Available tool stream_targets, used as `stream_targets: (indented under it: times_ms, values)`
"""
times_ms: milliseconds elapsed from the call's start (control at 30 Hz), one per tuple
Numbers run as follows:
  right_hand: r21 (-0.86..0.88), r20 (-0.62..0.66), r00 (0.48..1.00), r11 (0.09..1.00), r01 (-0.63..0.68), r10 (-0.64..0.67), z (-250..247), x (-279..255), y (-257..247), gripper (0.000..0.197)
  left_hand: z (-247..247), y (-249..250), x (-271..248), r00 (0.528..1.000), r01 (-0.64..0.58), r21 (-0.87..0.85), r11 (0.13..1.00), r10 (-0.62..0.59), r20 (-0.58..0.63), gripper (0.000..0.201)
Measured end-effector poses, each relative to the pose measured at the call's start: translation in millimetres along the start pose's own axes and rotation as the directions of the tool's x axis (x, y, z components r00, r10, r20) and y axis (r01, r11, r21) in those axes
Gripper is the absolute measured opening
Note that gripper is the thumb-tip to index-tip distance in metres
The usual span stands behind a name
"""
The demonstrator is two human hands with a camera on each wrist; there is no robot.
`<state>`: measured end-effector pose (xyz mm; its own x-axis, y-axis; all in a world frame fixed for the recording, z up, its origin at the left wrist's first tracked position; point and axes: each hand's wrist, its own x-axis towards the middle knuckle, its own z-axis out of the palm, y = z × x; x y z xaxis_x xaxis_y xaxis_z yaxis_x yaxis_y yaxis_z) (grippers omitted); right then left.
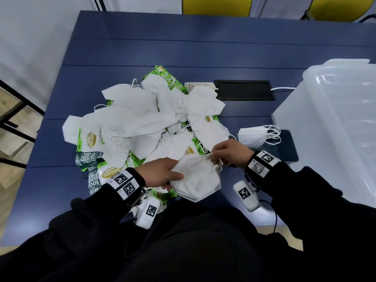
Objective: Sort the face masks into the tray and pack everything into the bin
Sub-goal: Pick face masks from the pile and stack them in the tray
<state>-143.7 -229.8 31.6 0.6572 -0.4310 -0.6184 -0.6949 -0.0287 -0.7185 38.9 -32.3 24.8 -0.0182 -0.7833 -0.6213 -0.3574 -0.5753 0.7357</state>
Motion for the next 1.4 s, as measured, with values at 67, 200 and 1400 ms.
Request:
stream_targets:
  times_ms: [67,200,1400]
  values:
    - [0.188,-0.045,0.998,0.981,-0.041,0.050,5.5,2.3,0.0,0.017,-0.5,-0.5,0.5,1.000,0.001,0.022,1.000,-0.001,0.004,0.008]
    - [0.563,0.007,0.984,0.813,-0.152,0.179,8.5,2.5,-3.2,0.027,-0.7,0.5,-1.3,1.000,-0.014,0.061,0.998,0.013,0.018,0.012]
    - [-0.222,0.222,0.973,0.975,-0.019,0.070,-3.7,-1.6,8.8,0.021,-1.4,-5.4,-2.6,0.998,-0.046,0.065,0.997,0.048,-0.029,0.002]
